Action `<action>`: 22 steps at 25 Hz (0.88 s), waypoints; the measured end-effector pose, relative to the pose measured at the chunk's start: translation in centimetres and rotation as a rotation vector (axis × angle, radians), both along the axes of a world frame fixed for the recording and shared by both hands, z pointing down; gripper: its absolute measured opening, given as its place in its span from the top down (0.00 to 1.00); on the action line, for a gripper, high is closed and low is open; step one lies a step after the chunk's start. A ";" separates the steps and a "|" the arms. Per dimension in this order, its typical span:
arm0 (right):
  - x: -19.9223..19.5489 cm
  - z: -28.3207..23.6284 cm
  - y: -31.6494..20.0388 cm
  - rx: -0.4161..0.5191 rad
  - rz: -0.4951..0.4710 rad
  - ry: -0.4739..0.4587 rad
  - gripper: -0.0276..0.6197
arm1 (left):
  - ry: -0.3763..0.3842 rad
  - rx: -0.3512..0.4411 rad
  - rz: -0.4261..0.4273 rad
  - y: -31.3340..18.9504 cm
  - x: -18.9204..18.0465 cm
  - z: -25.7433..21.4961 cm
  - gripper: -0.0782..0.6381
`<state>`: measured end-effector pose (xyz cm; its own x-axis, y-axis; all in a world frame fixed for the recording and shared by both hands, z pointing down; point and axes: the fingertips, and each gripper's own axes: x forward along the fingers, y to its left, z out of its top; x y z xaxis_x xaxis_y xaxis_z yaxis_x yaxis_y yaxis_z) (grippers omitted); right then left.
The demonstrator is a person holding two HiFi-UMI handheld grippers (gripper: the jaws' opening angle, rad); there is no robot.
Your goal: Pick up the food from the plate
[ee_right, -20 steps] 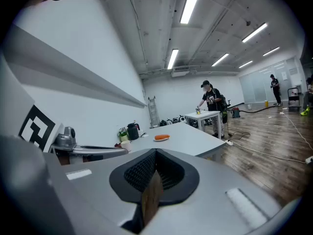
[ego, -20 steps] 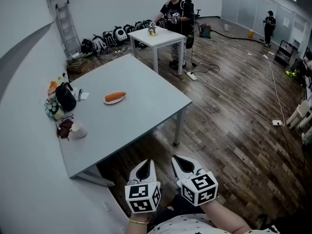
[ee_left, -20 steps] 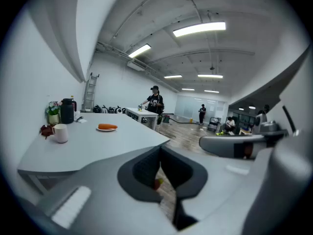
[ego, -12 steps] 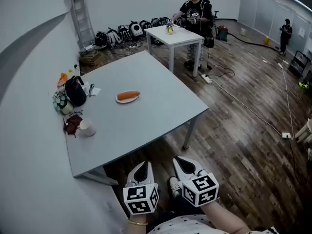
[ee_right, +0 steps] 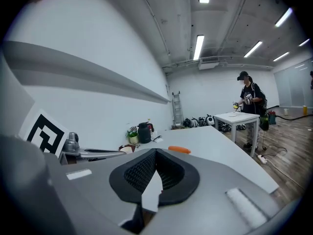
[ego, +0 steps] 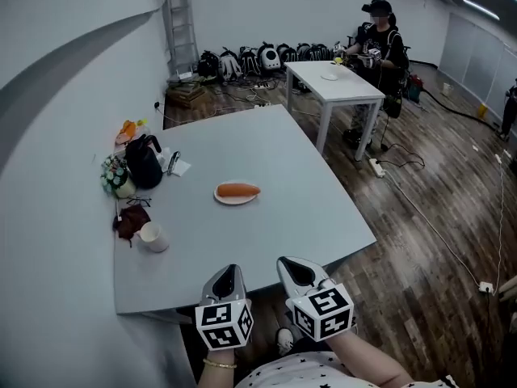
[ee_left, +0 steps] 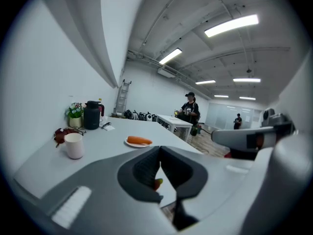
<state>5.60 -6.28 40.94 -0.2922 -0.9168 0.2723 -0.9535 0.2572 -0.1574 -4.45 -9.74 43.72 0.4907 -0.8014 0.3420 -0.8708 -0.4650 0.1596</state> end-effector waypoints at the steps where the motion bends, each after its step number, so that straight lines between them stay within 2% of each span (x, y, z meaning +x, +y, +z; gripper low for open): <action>1: 0.2 0.1 -1.4 0.002 -0.020 0.006 0.96 | 0.000 0.004 -0.022 -1.3 0.1 0.1 0.88; 8: 1.4 2.0 -9.2 -0.044 -0.131 0.044 0.96 | -0.005 -0.027 -0.138 -7.5 -0.2 1.4 0.88; 12: 1.8 3.8 -14.4 -0.075 -0.172 0.102 0.96 | -0.014 -0.065 -0.168 -11.0 -1.0 3.3 0.88; 17: 1.5 6.2 -21.6 -0.125 -0.235 0.246 0.96 | -0.035 -0.076 -0.118 -15.9 -1.0 5.0 0.88; 20: 0.8 8.7 -25.9 -0.182 -0.341 0.378 0.96 | -0.028 -0.088 -0.089 -18.5 -1.0 6.0 0.88; 21: 0.5 9.5 -27.3 -0.202 -0.393 0.427 0.92 | -0.026 -0.101 -0.090 -19.3 -1.1 6.4 0.88; 22: 0.1 10.4 -28.7 -0.226 -0.445 0.473 0.82 | -0.025 -0.115 -0.093 -20.0 -1.2 6.7 0.88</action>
